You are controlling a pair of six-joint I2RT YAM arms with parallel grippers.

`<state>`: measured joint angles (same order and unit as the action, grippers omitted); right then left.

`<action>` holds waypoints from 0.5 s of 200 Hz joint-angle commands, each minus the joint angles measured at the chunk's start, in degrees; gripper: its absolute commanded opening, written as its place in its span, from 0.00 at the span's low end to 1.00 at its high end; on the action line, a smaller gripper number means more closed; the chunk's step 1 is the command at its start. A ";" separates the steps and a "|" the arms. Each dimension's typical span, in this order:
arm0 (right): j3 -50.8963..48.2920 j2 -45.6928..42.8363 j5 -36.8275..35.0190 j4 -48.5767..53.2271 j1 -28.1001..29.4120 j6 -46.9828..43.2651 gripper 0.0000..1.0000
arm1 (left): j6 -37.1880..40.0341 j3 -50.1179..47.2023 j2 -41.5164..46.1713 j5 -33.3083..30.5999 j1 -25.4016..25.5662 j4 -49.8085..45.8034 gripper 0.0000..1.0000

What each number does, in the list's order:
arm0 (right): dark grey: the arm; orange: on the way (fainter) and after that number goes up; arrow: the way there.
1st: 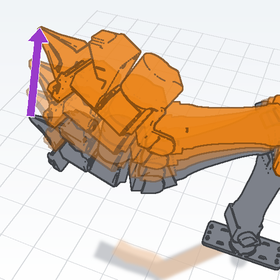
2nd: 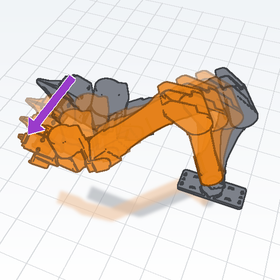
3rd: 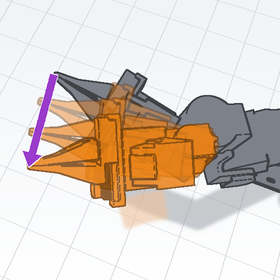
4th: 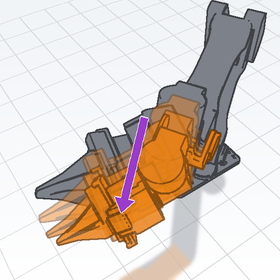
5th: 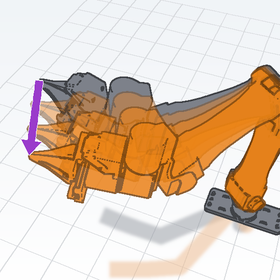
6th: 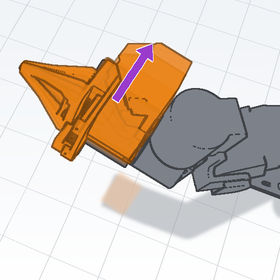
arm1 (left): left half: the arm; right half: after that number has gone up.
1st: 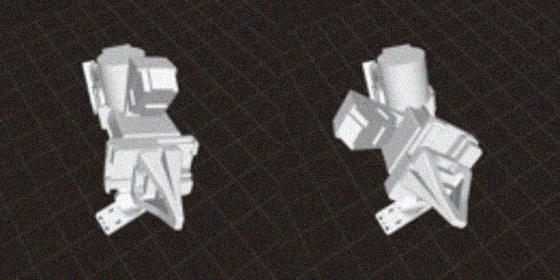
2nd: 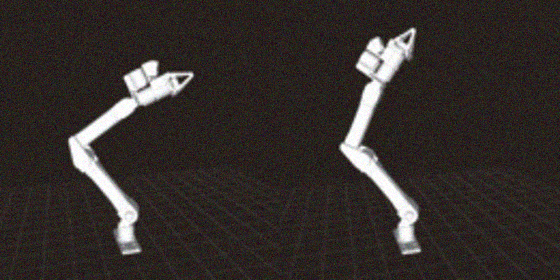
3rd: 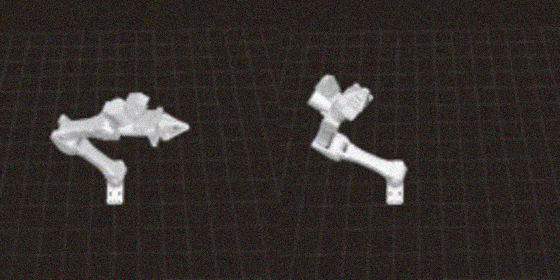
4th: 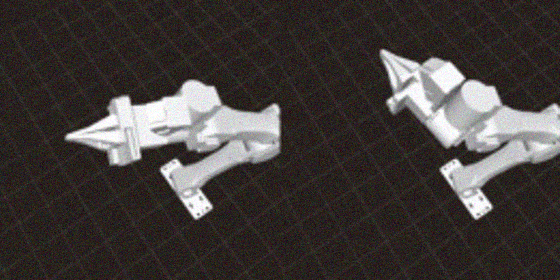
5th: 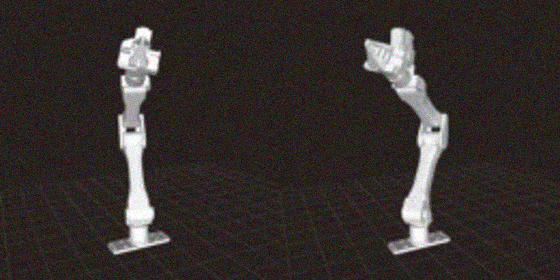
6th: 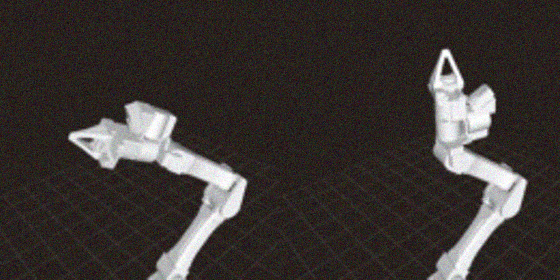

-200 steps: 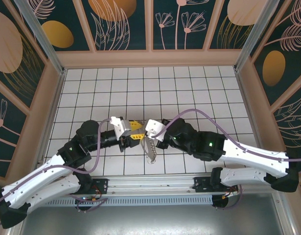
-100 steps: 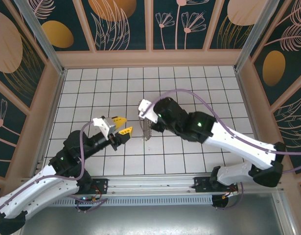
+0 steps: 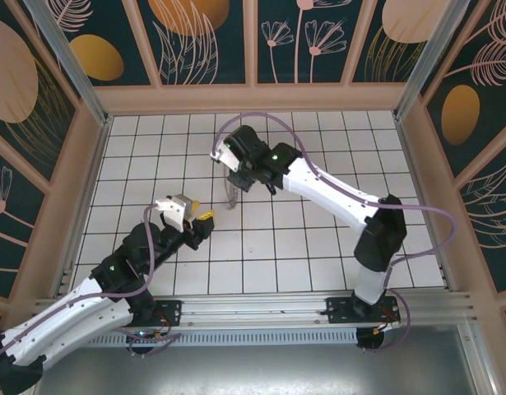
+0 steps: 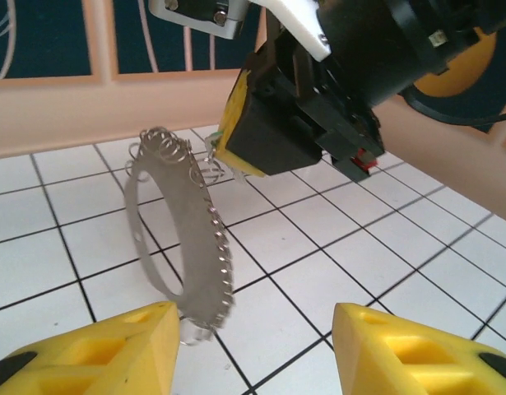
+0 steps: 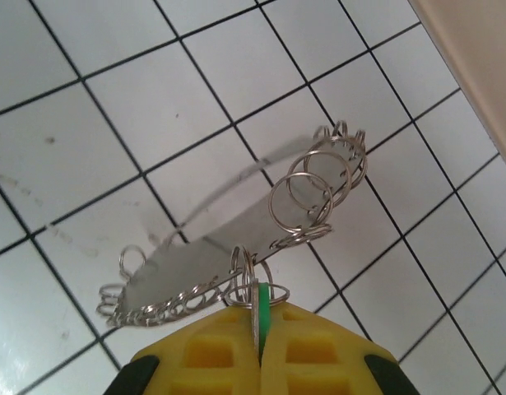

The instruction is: Put the keys on the keyring

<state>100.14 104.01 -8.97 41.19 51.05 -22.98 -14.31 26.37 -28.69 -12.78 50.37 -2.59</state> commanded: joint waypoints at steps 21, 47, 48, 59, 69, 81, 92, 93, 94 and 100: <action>8.74 8.59 7.83 -5.13 -2.29 3.70 0.00 | -3.55 -1.88 3.43 -5.01 -0.09 -2.85 0.52; 8.83 12.01 11.58 -8.14 -3.40 5.30 0.00 | -5.25 -2.19 6.35 -7.18 -0.07 -4.56 0.51; 8.79 12.01 11.64 -8.19 -3.45 5.35 0.00 | -5.32 -2.24 6.53 -7.22 -0.04 -4.63 0.51; 8.13 12.49 12.04 -8.54 -3.84 5.94 0.00 | -5.72 -2.70 8.06 -7.69 -0.01 -4.86 0.51; 6.57 12.07 12.21 -9.01 -4.27 6.57 0.00 | -5.68 -2.98 9.16 -7.91 -0.03 -4.93 0.51; 3.12 10.70 12.69 -10.34 -4.87 7.43 0.00 | -5.45 -3.13 9.78 -8.19 -0.01 -4.73 0.51; -0.77 8.88 12.84 -11.79 -5.40 8.69 0.00 | -5.02 -3.23 9.64 -7.99 -0.06 -4.18 0.51; -1.19 8.64 12.84 -11.94 -5.46 8.81 0.00 | -4.98 -3.24 9.67 -7.94 -0.03 -4.09 0.51; -1.62 8.48 12.84 -12.11 -5.49 8.95 0.00 | -4.92 -3.25 9.64 -7.91 -0.02 -4.00 0.51; -4.11 7.14 12.67 -13.08 -5.81 10.00 0.00 | -4.65 -3.38 9.31 -7.46 -0.05 -3.42 0.51</action>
<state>102.61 116.03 2.09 32.16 46.57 -17.12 -18.57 23.92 -19.46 -19.53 50.37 -6.70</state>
